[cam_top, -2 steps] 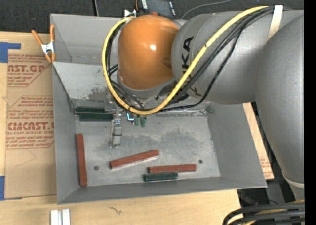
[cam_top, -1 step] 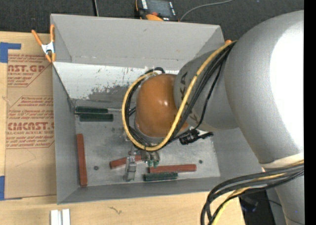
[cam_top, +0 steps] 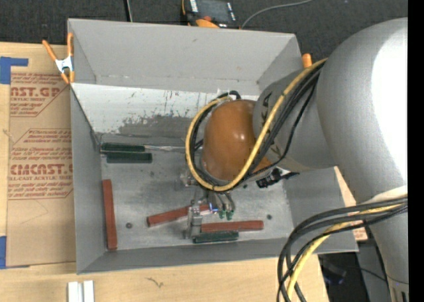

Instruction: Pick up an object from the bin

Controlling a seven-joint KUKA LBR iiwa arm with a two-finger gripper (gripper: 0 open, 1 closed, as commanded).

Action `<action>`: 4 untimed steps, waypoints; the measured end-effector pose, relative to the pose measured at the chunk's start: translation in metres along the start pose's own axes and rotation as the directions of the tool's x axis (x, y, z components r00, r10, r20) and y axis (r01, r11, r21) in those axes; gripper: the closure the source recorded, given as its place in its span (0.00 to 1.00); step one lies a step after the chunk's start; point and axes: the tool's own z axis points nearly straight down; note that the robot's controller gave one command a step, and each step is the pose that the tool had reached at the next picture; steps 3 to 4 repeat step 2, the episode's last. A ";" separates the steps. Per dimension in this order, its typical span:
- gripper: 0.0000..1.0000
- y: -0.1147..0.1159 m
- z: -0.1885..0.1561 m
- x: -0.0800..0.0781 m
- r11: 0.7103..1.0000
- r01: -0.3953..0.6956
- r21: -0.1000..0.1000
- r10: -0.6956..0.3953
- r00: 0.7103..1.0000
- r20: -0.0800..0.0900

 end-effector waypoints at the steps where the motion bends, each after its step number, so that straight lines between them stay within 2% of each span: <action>1: 1.00 0.003 -0.002 0.000 1.000 0.002 -0.004 -0.002 1.000 0.002; 2: 1.00 0.000 -0.141 -0.033 0.999 -0.039 -0.006 0.039 0.999 0.012; 4: 1.00 0.000 -0.141 -0.033 0.999 -0.039 -0.006 0.039 0.999 0.012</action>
Offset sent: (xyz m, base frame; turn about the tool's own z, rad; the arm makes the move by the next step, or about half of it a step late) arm 0.0000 0.0000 0.0000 0.0000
